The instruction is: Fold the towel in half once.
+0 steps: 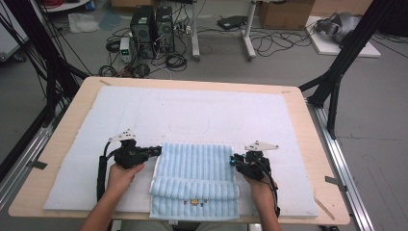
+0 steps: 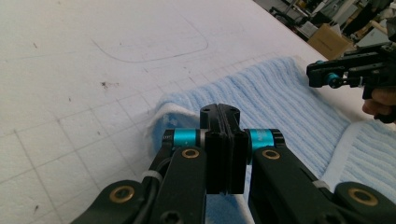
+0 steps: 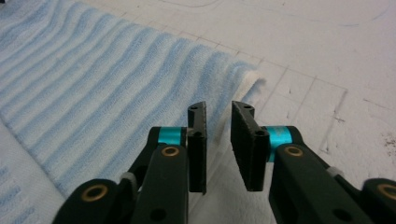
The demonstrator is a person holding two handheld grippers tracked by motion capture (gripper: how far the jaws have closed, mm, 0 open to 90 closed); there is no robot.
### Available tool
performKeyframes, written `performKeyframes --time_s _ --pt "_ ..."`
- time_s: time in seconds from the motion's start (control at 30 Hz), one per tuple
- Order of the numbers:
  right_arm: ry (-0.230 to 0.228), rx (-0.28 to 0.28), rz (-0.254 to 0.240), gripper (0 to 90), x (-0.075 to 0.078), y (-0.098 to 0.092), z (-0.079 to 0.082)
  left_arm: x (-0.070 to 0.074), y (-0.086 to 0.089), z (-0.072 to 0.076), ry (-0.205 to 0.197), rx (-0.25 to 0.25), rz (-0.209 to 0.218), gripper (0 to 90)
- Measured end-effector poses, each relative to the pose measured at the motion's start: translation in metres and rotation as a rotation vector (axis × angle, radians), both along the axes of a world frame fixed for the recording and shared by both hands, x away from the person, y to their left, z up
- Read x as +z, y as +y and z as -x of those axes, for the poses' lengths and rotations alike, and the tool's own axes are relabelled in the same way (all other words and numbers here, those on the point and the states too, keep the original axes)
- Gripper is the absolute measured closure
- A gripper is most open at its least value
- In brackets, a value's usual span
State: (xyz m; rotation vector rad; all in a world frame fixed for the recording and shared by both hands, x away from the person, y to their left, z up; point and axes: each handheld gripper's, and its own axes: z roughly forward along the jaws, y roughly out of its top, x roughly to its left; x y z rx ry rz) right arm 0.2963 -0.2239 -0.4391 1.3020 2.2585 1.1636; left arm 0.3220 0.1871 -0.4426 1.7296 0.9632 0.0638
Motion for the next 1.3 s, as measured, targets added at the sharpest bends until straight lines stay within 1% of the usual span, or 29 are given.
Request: performKeyframes --time_s 0.07,0.1,0.13,0.17,0.23,0.27,0.4,0.43,0.47,0.5,0.53,0.57,0.63,0.7,0.73,0.77,0.8,0.87,0.9,0.97,1.0,1.03,1.1,1.13,1.17,1.23,1.27,1.3 --pt "0.009 0.003 0.024 76.6 -0.001 0.002 0.0 0.0 0.0 0.0 0.0 0.004 0.004 88.7" --pt "0.013 0.01 0.05 78.3 -0.003 0.004 -0.002 0.0 0.0 0.0 -0.001 0.007 0.01 88.7" --pt "0.021 0.014 0.056 83.1 -0.004 0.005 -0.002 0.0 0.0 0.0 -0.001 0.006 0.009 88.7" --pt "0.016 0.03 0.06 87.4 -0.004 0.006 -0.002 0.001 0.0 0.001 0.0 0.006 0.008 88.7" --pt "-0.009 0.038 0.068 88.2 -0.002 0.009 -0.001 0.001 0.001 0.001 -0.002 0.005 0.011 88.7" --pt "-0.013 0.037 0.071 88.2 -0.001 0.009 -0.001 0.002 0.001 0.001 -0.004 0.003 0.014 88.7" --pt "-0.039 0.027 0.042 88.3 0.003 0.007 0.0 0.003 0.003 0.001 -0.01 0.003 0.028 88.8" --pt "-0.036 0.02 0.028 88.3 0.004 0.006 0.0 0.004 0.003 0.001 -0.012 0.005 0.032 88.8" --pt "-0.046 0.007 0.023 88.3 0.005 0.005 0.0 0.004 0.003 0.001 -0.008 0.009 0.041 88.9" --pt "-0.055 0.005 0.026 88.3 0.006 0.005 0.0 0.004 0.004 0.0 -0.01 0.011 0.044 88.9" --pt "-0.05 0.001 0.026 88.3 0.006 0.005 -0.001 0.005 0.005 -0.001 -0.012 0.021 0.049 88.9" --pt "-0.052 -0.003 0.032 88.3 0.006 0.005 -0.002 0.005 0.006 -0.002 -0.009 0.029 0.063 88.9" --pt "-0.051 -0.011 0.029 88.3 0.006 0.005 -0.004 0.005 0.008 -0.005 -0.007 0.047 0.063 89.0" --pt "-0.061 -0.022 0.008 88.3 0.007 0.003 -0.008 0.005 0.009 -0.008 -0.005 0.056 0.058 89.0" --pt "-0.056 -0.027 -0.021 88.3 0.008 0.002 -0.009 0.006 0.009 -0.009 -0.001 0.061 0.062 89.0" --pt "-0.061 -0.034 -0.039 88.3 0.009 0.001 -0.011 0.006 0.01 -0.01 -0.004 0.065 0.065 89.0" --pt "-0.061 -0.036 -0.041 88.3 0.009 0.001 -0.012 0.007 0.01 -0.012 -0.005 0.069 0.062 89.0" --pt "-0.065 -0.037 -0.024 88.3 0.01 0.003 -0.016 0.007 0.01 -0.016 -0.009 0.089 0.066 89.0" --pt "-0.068 -0.038 -0.021 88.3 0.01 0.004 -0.019 0.007 0.01 -0.019 -0.002 0.099 0.065 89.0" --pt "-0.065 -0.049 -0.022 88.3 0.009 0.004 -0.025 0.005 0.01 -0.024 0.02 0.107 0.048 89.0" --pt "-0.063 -0.053 -0.021 88.3 0.009 0.005 -0.027 0.005 0.008 -0.026 0.024 0.114 0.031 89.0" --pt "-0.067 -0.062 -0.017 88.3 0.008 0.005 -0.031 0.005 0.007 -0.028 0.027 0.117 0.028 88.9" --pt "-0.068 -0.074 -0.013 88.3 0.008 0.006 -0.035 0.005 0.006 -0.031 0.024 0.133 0.005 88.9" --pt "-0.076 -0.08 -0.011 88.3 0.008 0.006 -0.037 0.004 0.005 -0.033 0.029 0.138 -0.002 88.9" --pt "-0.069 -0.082 -0.013 88.2 0.007 0.006 -0.04 0.003 0.005 -0.035 0.038 0.145 -0.018 88.9" --pt "-0.059 -0.089 0.003 88.2 0.005 0.008 -0.044 0.0 0.003 -0.036 0.042 0.157 -0.045 88.4" --pt "-0.048 -0.09 0.006 87.9 0.004 0.009 -0.044 -0.001 0.002 -0.036 0.042 0.169 -0.066 86.9" --pt "-0.037 -0.087 0.013 86.0 0.003 0.01 -0.044 -0.001 0.002 -0.036 0.04 0.185 -0.088 77.8"
